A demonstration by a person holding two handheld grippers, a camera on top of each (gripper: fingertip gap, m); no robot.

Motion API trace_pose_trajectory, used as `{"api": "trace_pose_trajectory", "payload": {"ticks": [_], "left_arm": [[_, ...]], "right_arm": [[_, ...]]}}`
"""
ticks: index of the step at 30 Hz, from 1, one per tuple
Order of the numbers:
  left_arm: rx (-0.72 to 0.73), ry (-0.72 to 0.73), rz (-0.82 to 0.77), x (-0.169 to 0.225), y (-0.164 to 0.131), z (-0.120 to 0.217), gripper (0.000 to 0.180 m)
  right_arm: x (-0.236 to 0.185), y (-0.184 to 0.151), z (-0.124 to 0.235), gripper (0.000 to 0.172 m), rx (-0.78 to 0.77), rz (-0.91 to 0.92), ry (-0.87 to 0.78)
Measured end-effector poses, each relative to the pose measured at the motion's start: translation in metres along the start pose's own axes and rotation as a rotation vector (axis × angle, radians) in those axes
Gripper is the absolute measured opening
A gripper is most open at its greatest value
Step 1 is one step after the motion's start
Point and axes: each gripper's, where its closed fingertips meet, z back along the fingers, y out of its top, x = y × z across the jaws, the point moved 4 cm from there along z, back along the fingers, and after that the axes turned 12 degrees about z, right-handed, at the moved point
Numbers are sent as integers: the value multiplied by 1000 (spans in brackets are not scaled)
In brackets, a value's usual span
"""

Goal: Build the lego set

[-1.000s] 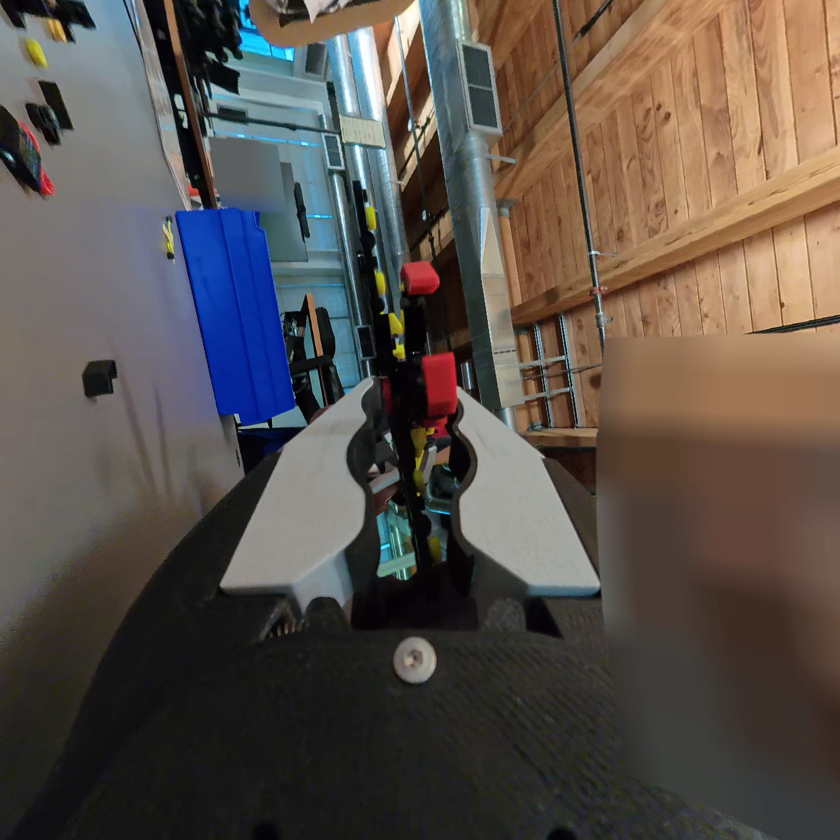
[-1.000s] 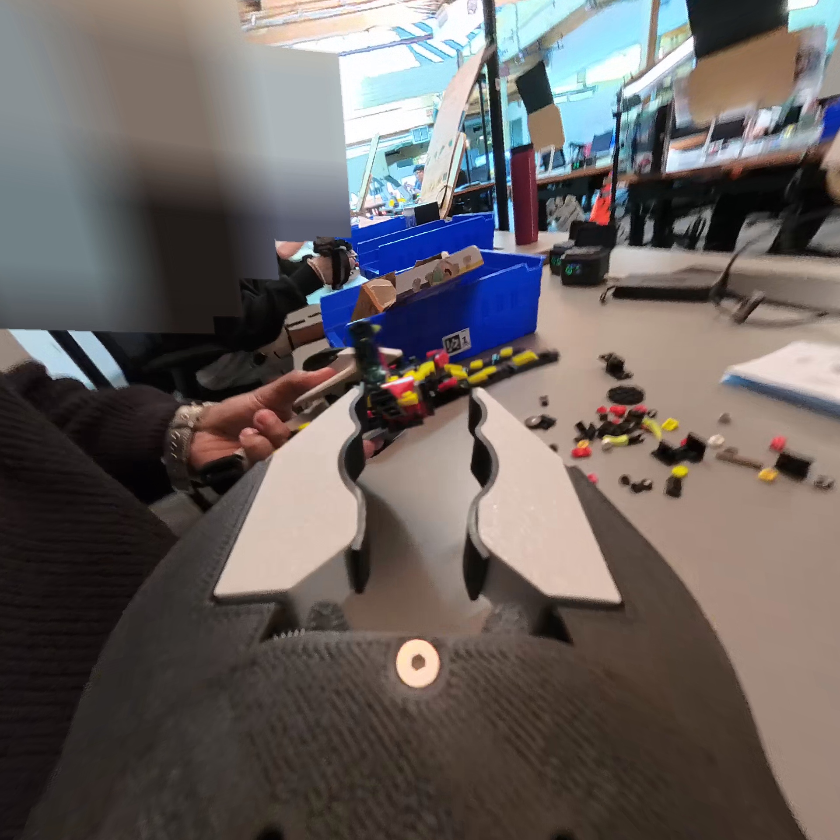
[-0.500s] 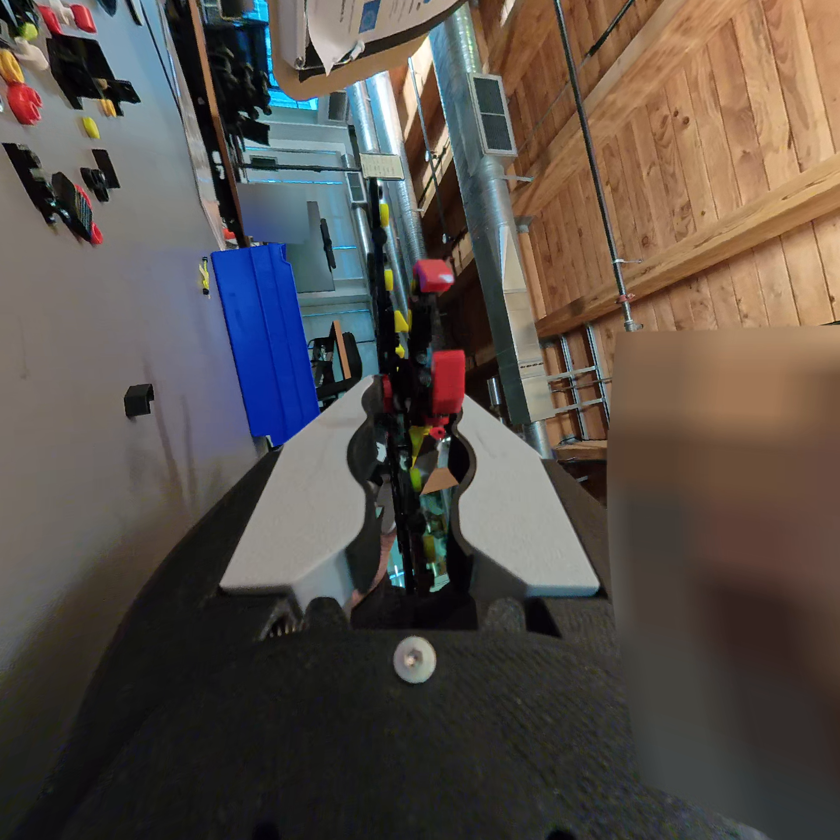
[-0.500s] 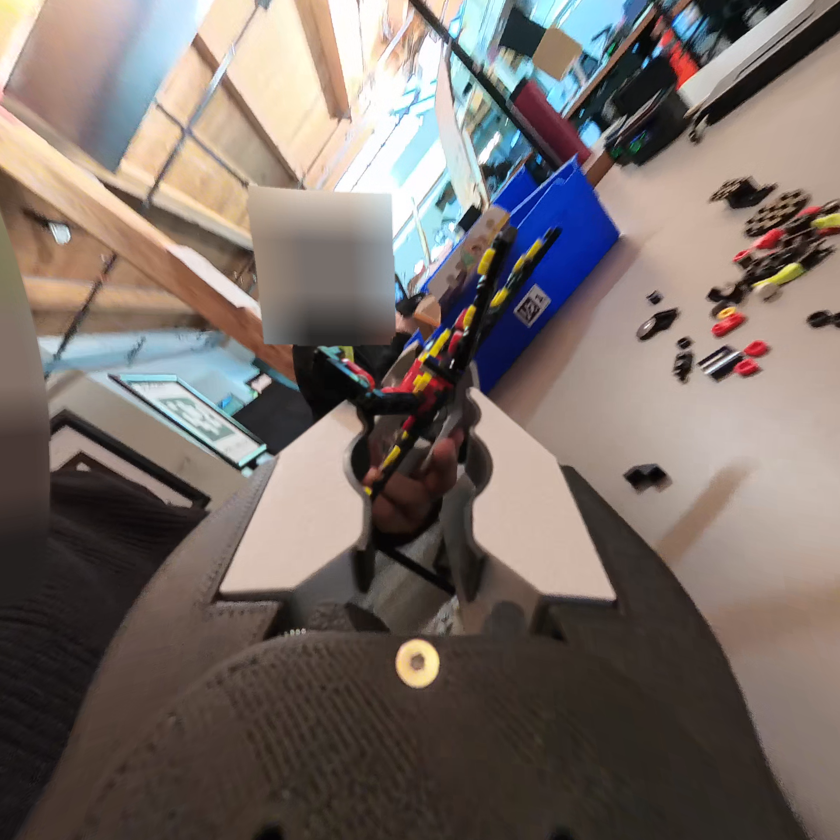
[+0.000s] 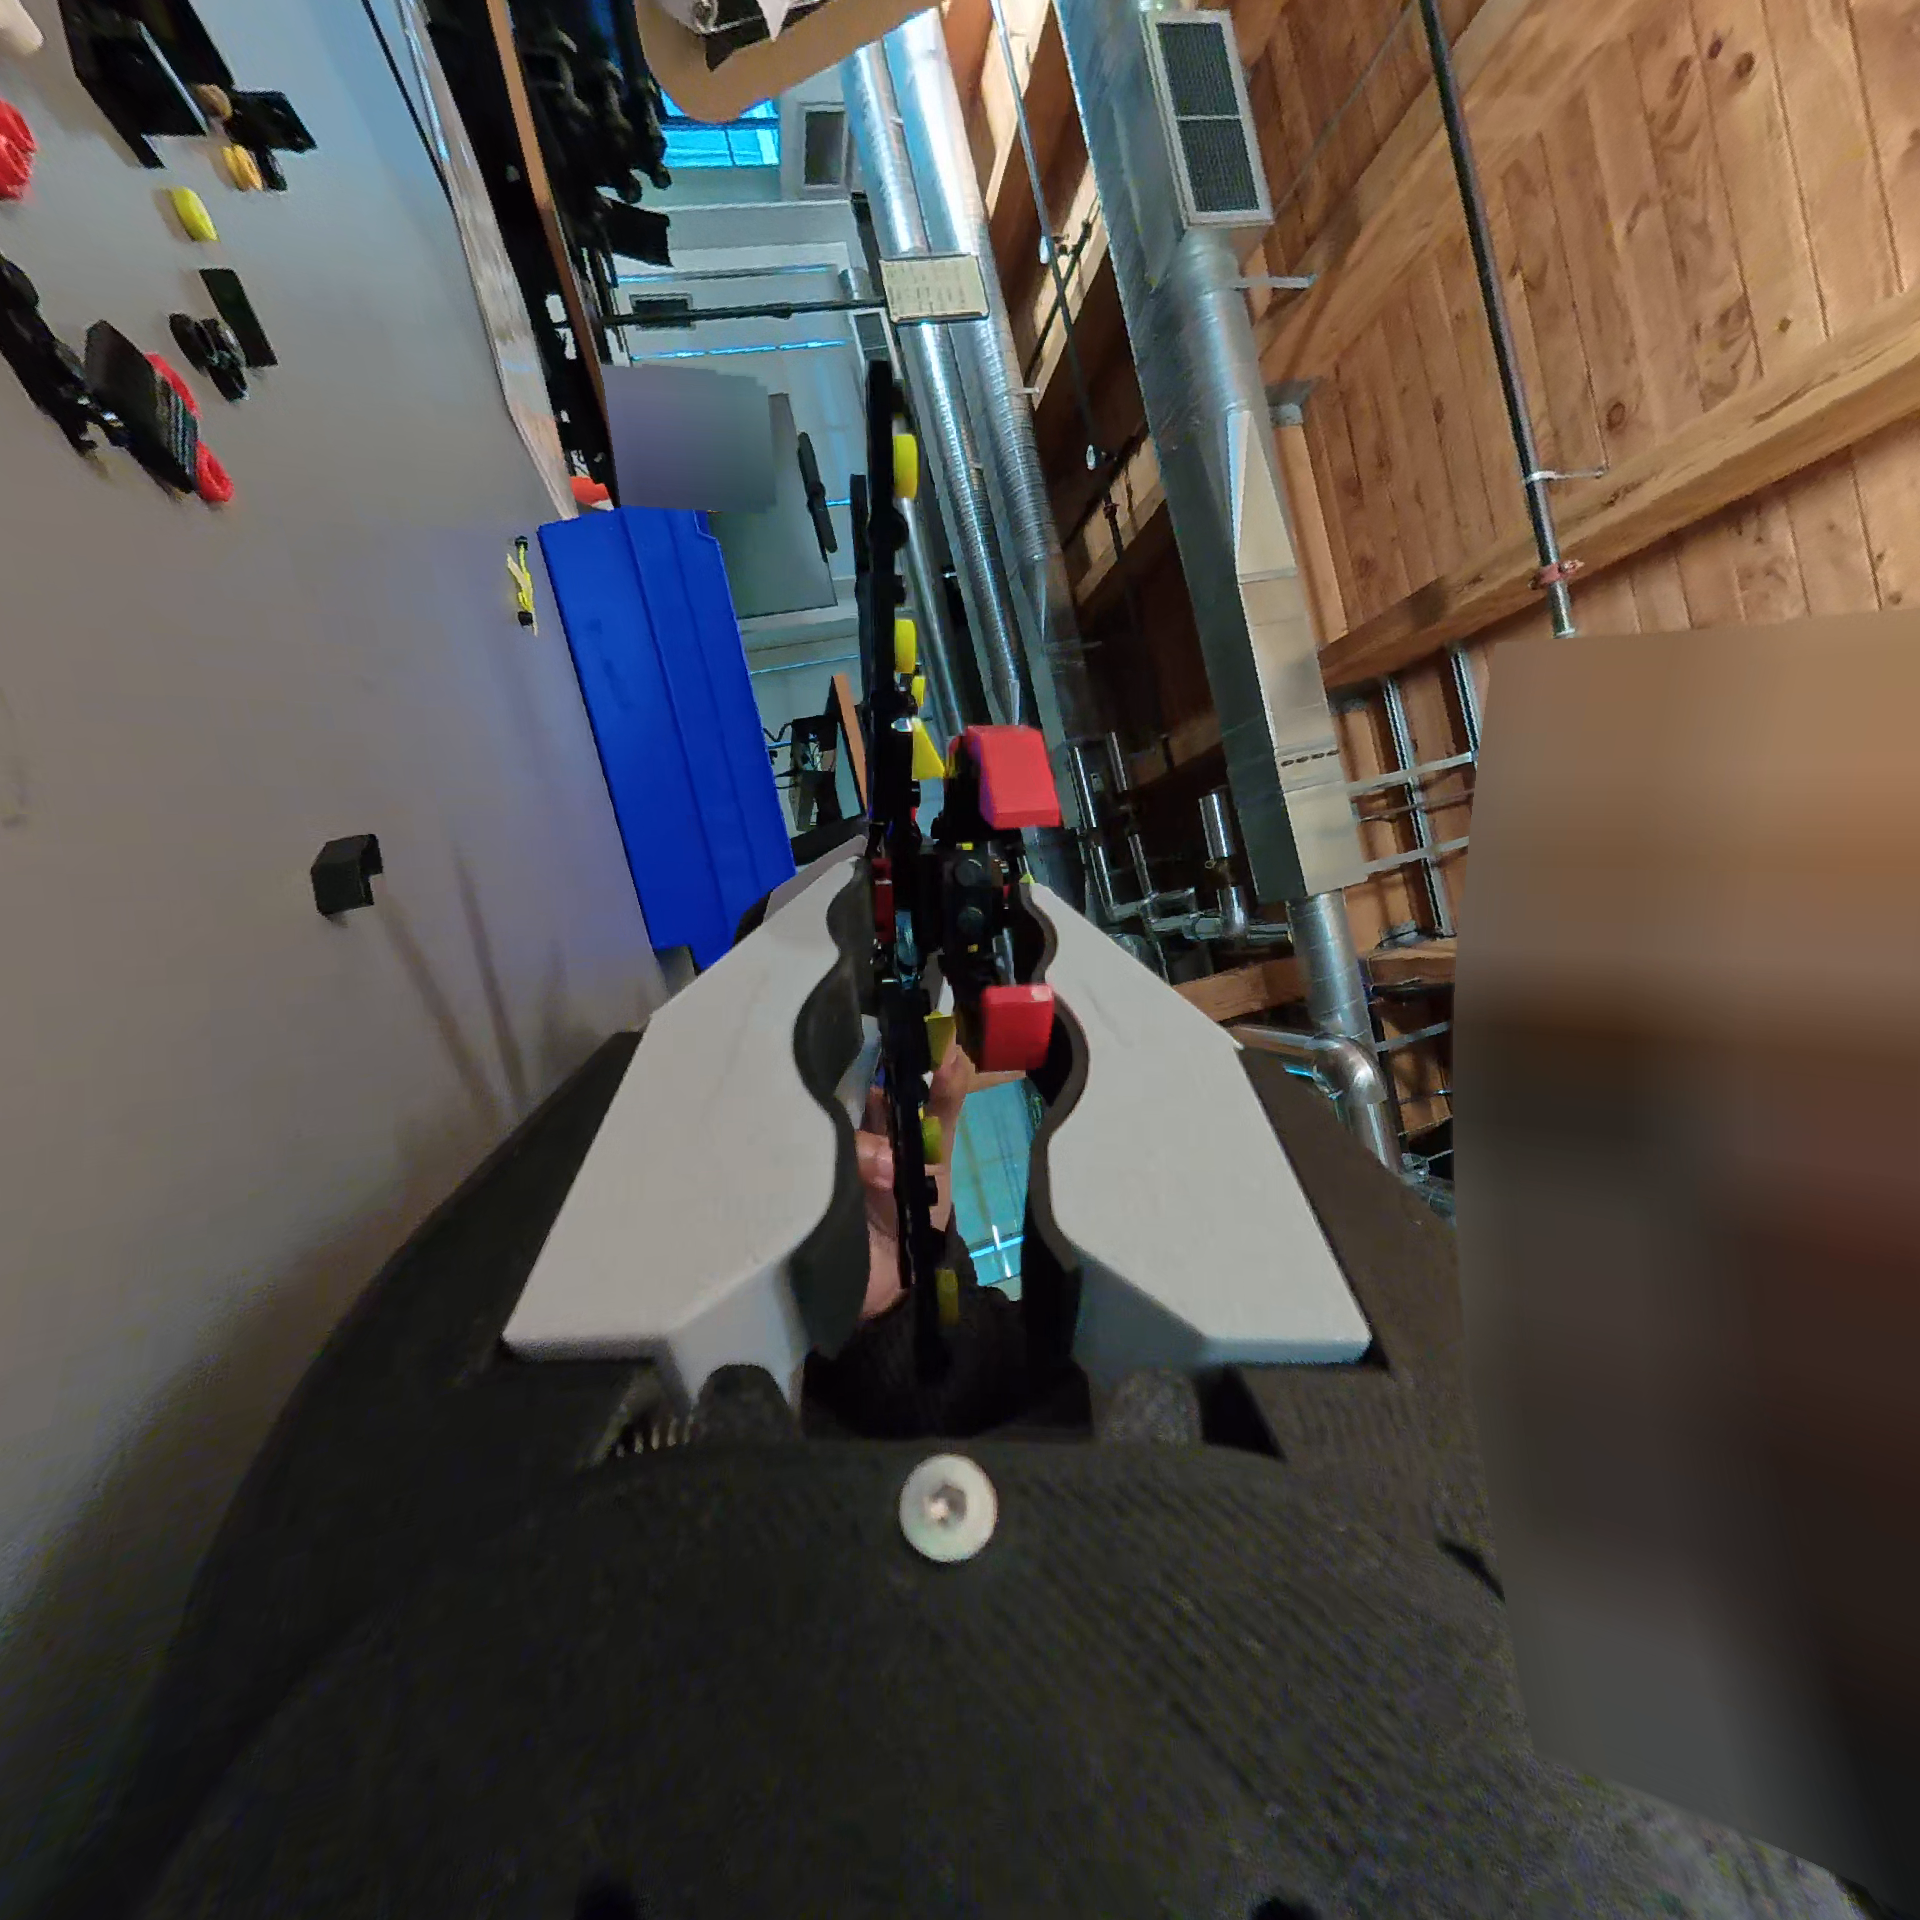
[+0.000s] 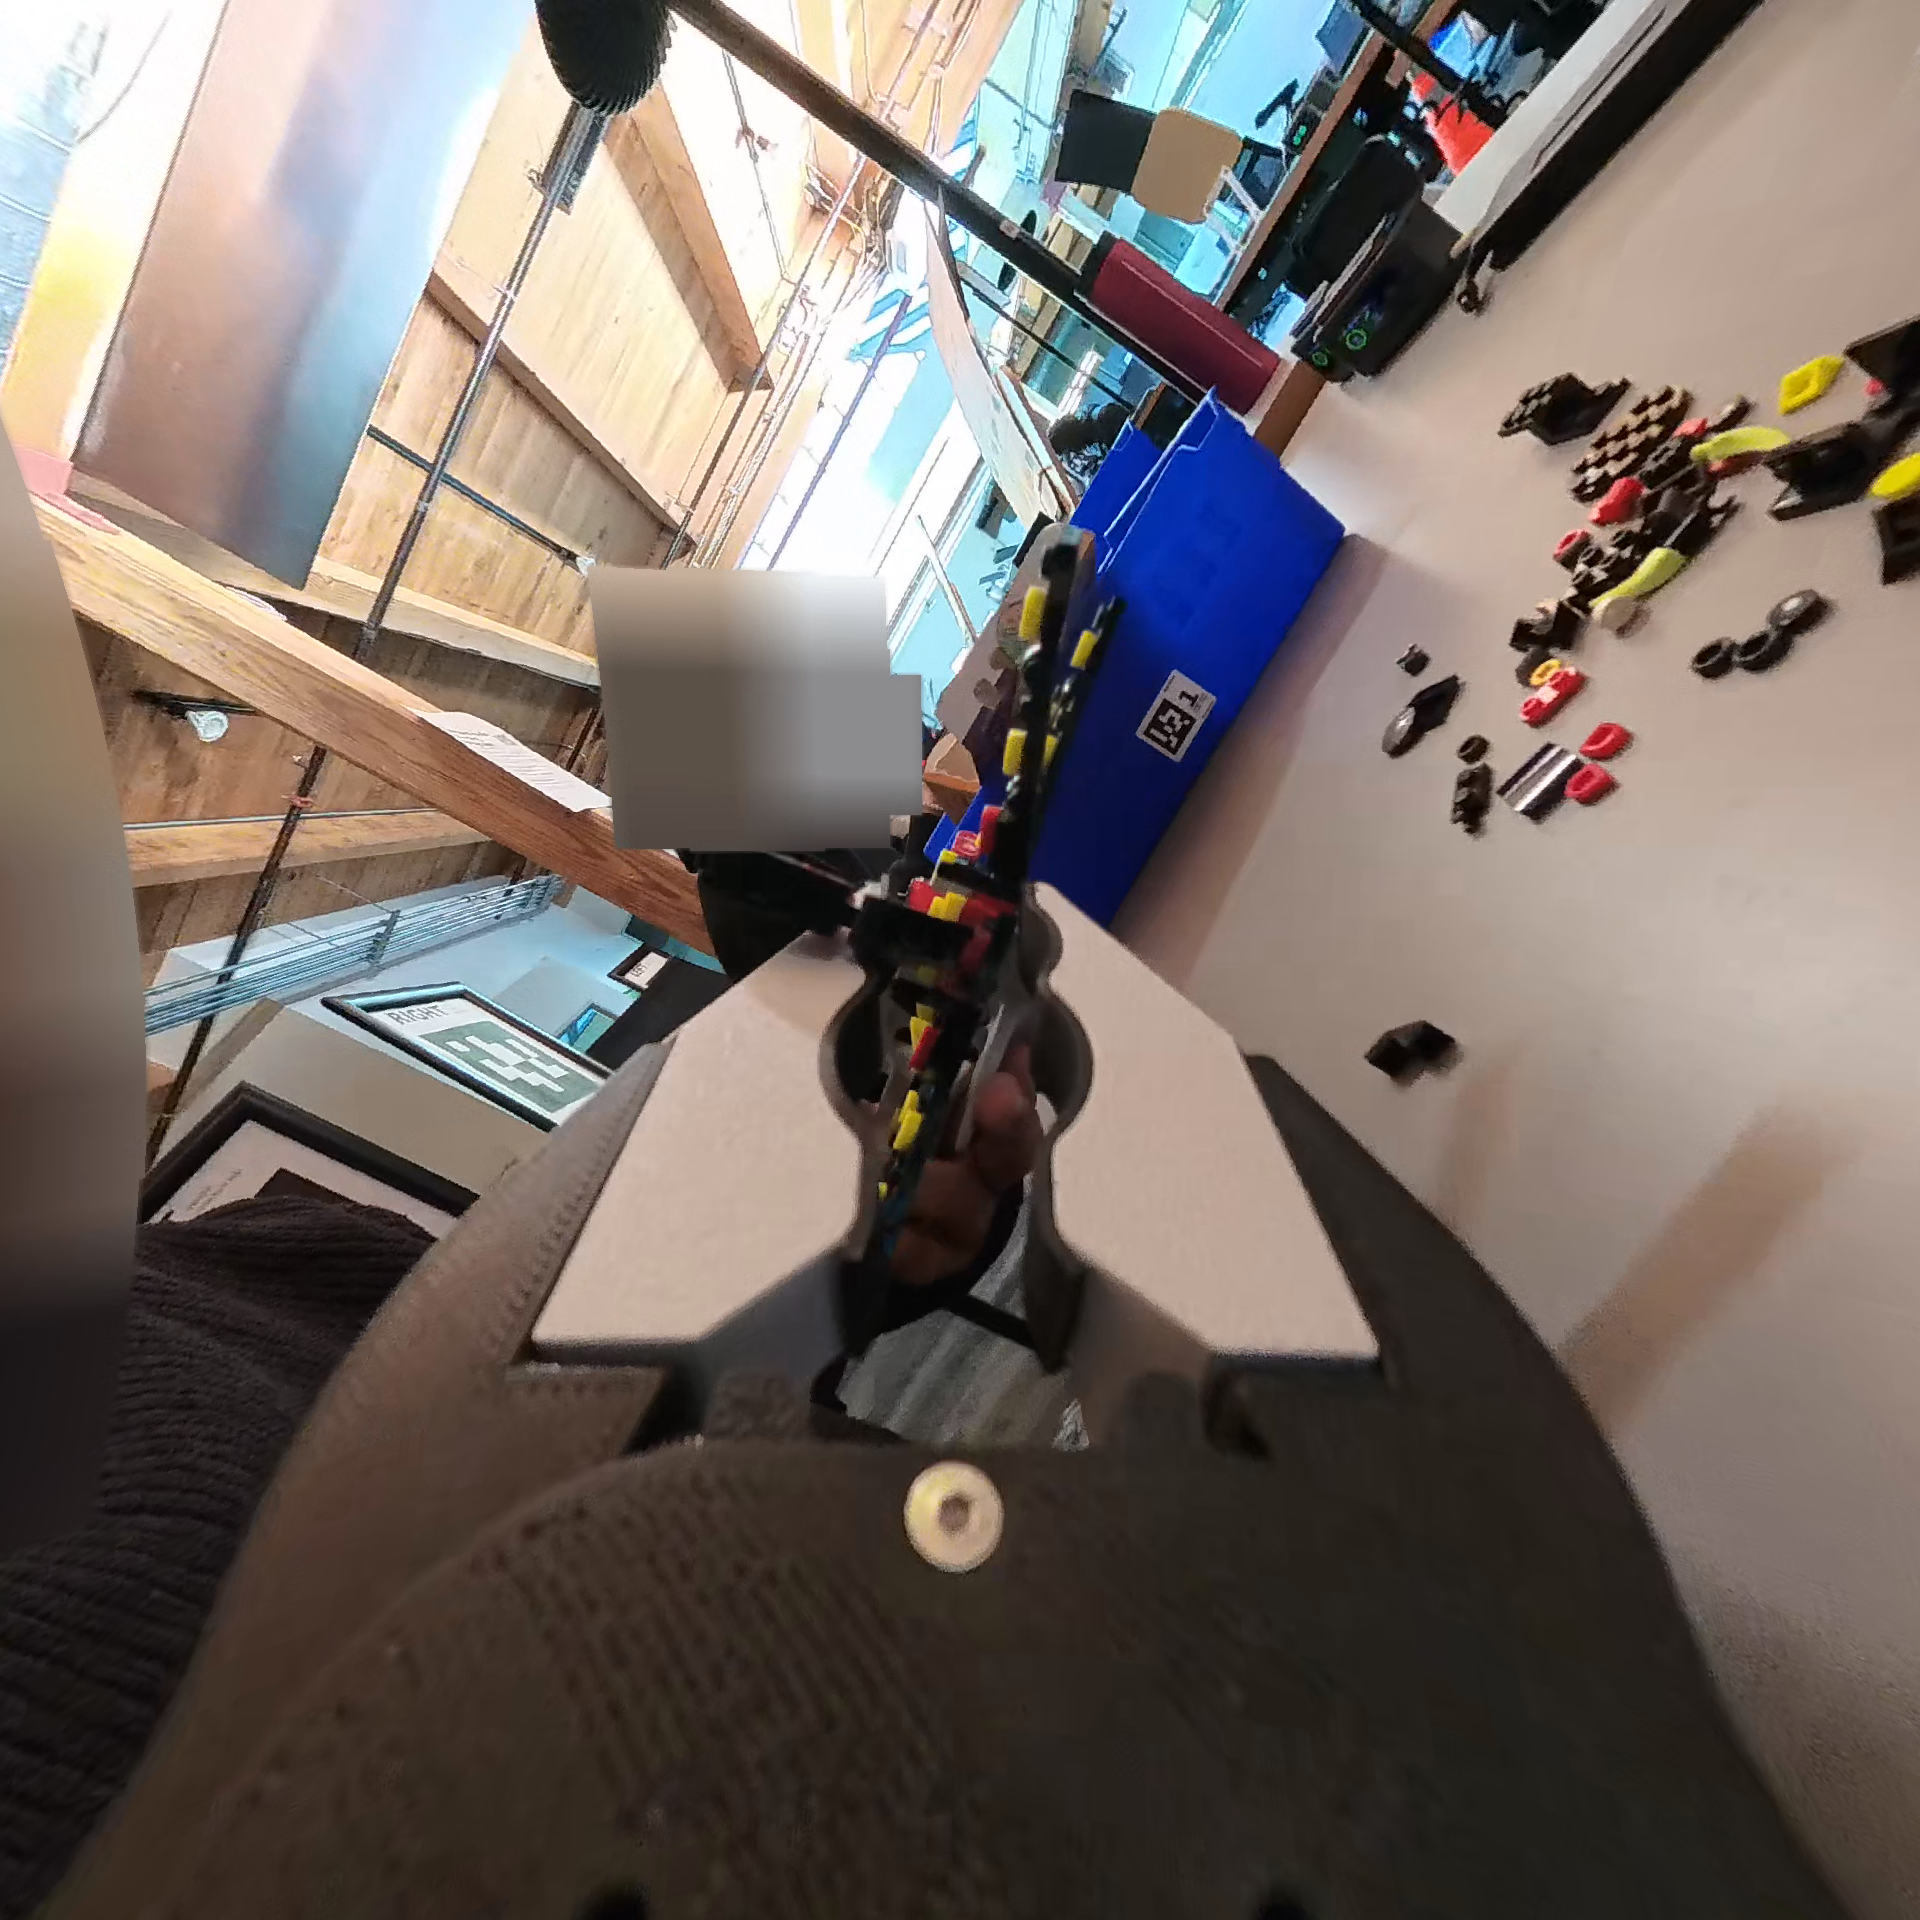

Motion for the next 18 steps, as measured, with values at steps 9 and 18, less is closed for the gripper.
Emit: {"api": "trace_pose_trajectory", "payload": {"ticks": [9,18], "left_arm": [[3,11,-9,-1,2,1,22],[-10,4,5,0,2,0,31]], "right_arm": [[5,-8,-2,21,-87,-58,22],[6,-3,-3,18,-77,-128,42]]}}
